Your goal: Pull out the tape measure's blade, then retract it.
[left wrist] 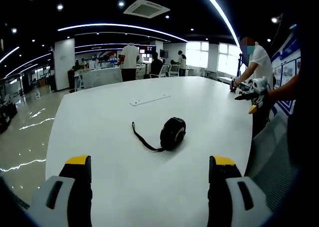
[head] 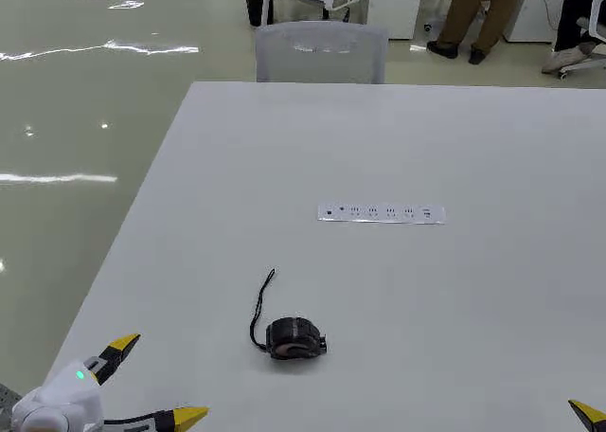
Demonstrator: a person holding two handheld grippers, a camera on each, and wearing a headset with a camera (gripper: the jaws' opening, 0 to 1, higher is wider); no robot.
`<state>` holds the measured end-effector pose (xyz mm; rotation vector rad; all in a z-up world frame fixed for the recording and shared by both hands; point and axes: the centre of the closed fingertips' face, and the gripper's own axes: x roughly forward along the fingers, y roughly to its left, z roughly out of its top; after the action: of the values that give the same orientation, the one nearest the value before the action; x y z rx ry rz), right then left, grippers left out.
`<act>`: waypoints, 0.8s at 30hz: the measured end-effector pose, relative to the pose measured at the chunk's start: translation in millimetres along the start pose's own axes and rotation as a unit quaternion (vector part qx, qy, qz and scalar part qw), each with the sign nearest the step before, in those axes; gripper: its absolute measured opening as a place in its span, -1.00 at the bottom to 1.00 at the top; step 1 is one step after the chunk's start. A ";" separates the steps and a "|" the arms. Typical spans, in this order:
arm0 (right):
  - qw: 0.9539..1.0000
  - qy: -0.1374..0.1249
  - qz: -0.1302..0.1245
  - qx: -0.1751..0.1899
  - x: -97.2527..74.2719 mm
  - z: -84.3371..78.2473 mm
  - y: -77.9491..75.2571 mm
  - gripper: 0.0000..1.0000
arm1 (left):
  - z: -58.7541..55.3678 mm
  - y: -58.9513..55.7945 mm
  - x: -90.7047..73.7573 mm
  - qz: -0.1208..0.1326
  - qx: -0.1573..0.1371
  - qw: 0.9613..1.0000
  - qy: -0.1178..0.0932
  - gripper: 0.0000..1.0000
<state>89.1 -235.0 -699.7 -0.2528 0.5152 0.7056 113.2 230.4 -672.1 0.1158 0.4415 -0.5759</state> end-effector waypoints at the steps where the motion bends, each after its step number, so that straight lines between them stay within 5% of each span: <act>1: 1.000 -0.001 0.000 0.000 0.8 0.8 -0.5 0.97 | 1.6 -0.2 1.2 -0.001 0.001 1.000 -0.001 0.93; 11: 1.000 -0.004 0.009 -0.010 11.1 10.0 -1.0 0.95 | 15.5 -9.1 15.3 -0.016 0.017 1.000 -0.002 0.91; 24: 0.999 -0.007 0.028 -0.022 26.5 23.6 -1.1 0.92 | 17.8 -20.0 31.0 -0.046 0.033 0.998 0.007 0.90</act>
<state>115.5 -212.1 -693.7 -0.2753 0.4964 0.7729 132.0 194.1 -669.2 0.1632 0.4424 -0.6809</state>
